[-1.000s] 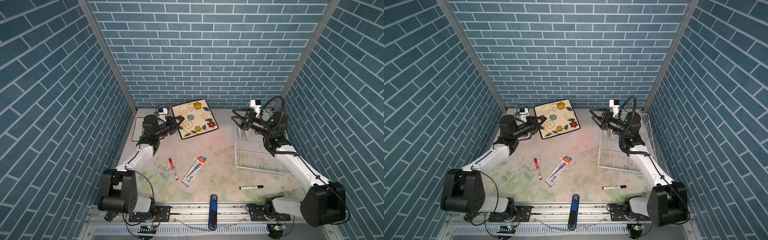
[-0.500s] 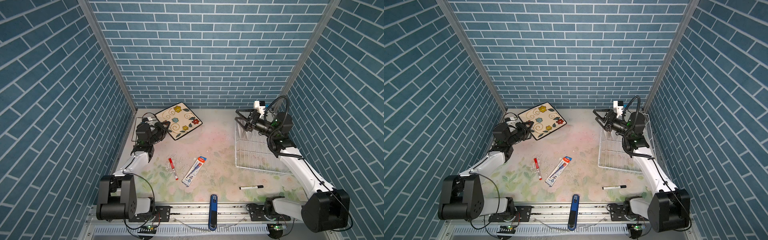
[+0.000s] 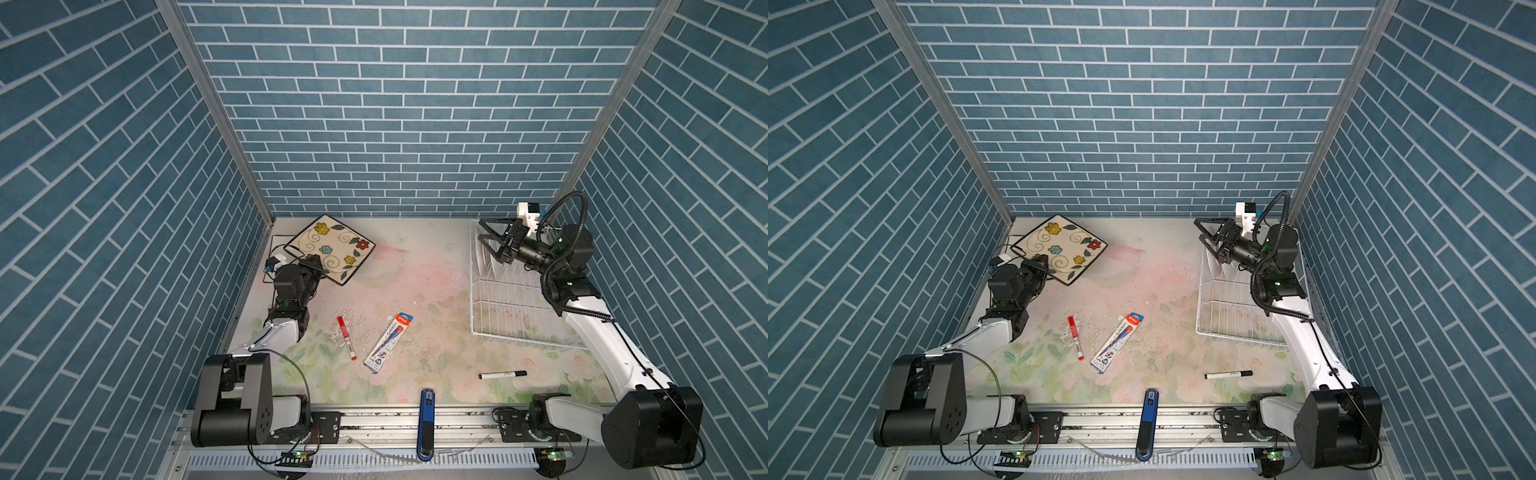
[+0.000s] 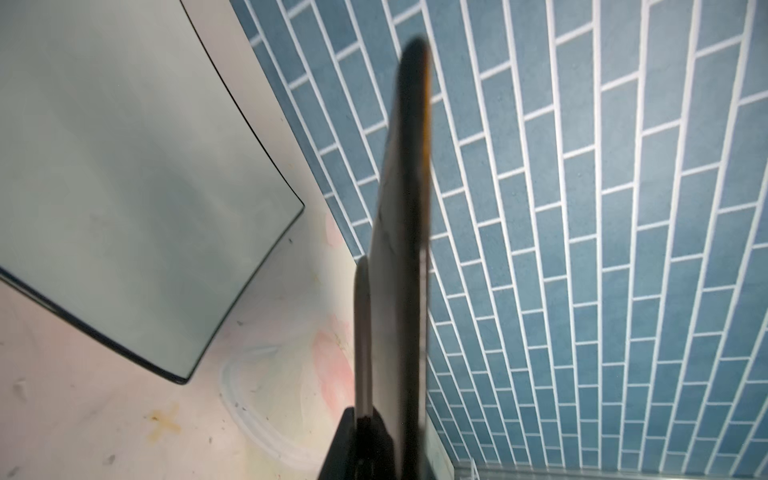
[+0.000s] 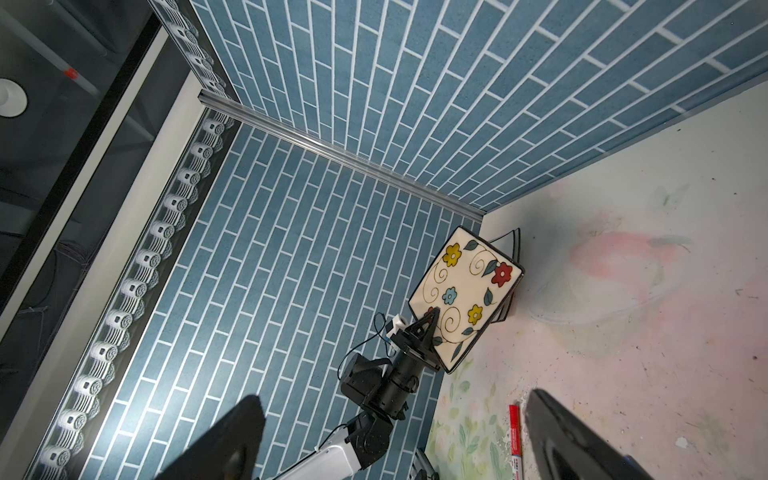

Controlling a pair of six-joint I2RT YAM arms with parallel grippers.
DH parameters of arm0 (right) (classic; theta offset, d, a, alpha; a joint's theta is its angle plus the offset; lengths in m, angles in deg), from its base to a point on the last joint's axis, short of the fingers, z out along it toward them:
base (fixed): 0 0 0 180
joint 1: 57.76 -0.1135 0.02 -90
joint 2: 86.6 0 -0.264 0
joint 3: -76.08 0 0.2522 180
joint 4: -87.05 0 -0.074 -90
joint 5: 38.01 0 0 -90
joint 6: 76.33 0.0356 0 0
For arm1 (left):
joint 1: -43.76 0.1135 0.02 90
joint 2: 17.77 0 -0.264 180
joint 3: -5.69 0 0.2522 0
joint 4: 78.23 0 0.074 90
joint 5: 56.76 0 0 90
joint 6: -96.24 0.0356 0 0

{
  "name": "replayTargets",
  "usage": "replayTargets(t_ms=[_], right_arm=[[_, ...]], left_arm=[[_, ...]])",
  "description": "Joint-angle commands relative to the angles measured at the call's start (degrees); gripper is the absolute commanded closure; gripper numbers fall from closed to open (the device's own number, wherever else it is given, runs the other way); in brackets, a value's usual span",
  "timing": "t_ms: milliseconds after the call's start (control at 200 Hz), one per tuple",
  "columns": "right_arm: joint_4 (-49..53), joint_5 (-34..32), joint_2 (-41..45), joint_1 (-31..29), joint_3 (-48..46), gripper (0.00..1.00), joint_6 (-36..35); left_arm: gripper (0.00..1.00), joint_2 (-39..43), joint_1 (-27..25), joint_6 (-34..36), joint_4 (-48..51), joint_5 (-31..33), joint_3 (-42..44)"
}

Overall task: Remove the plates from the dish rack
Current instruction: 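Open and withdraw the right gripper while the left gripper carries the plate wallward, then lower the flowered square plate toward the flowered plate stack with the left gripper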

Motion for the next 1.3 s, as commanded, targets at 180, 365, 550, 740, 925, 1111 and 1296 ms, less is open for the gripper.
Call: replayTargets(t_ms=[180, 365, 550, 740, 925, 1111, 1296], right_arm=[[-0.09, 1.51, 0.33, 0.93, 0.40, 0.01, -2.53], [-0.02, 1.59, 0.16, 1.27, -0.12, 0.01, -2.66], [-0.08, 1.50, -0.02, 1.38, -0.04, 0.01, -2.74], [0.27, 1.59, 0.32, 1.55, 0.11, 0.01, -2.94], [0.46, 1.67, 0.12, 1.59, 0.31, 0.01, -2.97], [1.26, 1.72, 0.92, 1.64, 0.74, 0.01, -2.97], [2.11, 1.73, 1.46, 1.64, 0.66, 0.01, -3.30]], left_arm=[[1.00, -2.02, 0.37, 1.60, -28.26, 13.09, 2.27], [1.00, -3.97, 0.37, 1.18, -30.20, 17.28, 2.84], [1.00, -6.25, 1.49, -2.08, -30.48, 17.10, 2.13], [1.00, -6.75, 2.56, -5.03, -30.17, 20.98, 2.95], [1.00, -8.93, 4.99, -12.53, -29.30, 18.40, 2.53], [1.00, -13.15, 7.91, -20.22, -32.12, 15.37, 2.43], [1.00, -15.11, 9.31, -21.37, -30.19, 12.45, 1.09]])
